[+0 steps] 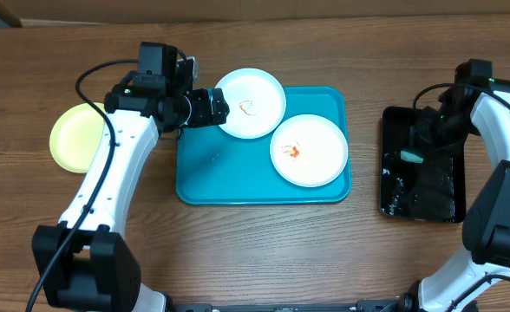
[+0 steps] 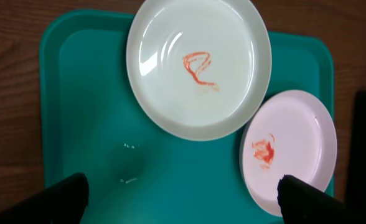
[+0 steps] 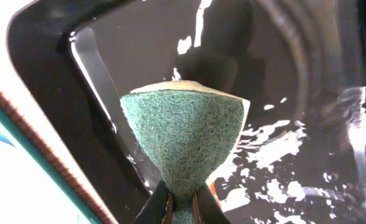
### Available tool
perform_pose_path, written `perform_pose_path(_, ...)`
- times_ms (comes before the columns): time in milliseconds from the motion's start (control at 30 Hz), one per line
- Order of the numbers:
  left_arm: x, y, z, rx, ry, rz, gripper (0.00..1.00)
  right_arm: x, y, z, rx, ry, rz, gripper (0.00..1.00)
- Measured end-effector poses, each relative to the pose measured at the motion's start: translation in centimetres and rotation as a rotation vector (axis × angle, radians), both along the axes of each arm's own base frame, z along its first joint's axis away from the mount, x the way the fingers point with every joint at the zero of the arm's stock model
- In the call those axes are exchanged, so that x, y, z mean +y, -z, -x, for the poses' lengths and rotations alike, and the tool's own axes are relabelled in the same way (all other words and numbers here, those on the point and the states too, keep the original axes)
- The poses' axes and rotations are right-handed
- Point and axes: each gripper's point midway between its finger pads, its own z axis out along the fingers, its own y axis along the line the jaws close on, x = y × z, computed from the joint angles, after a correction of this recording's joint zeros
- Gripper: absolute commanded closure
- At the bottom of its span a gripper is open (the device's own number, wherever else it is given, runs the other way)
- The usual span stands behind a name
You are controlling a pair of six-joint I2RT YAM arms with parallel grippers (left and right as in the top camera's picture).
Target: Clean dirty plates on tray and stack at the side
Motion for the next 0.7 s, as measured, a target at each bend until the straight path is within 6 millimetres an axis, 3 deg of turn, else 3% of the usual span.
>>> perform_pose_path(367,-1.0,5.0,-5.9,-0.060,-0.034,0.048,0.11,0.5,-0.4,2.0,0.066,-0.046,-0.015,0.96)
perform_pose_path(700,-1.4,10.7,-8.8,-0.053,-0.072,0.073,0.27,0.6,-0.4,2.5,0.084,-0.053,-0.020,0.96)
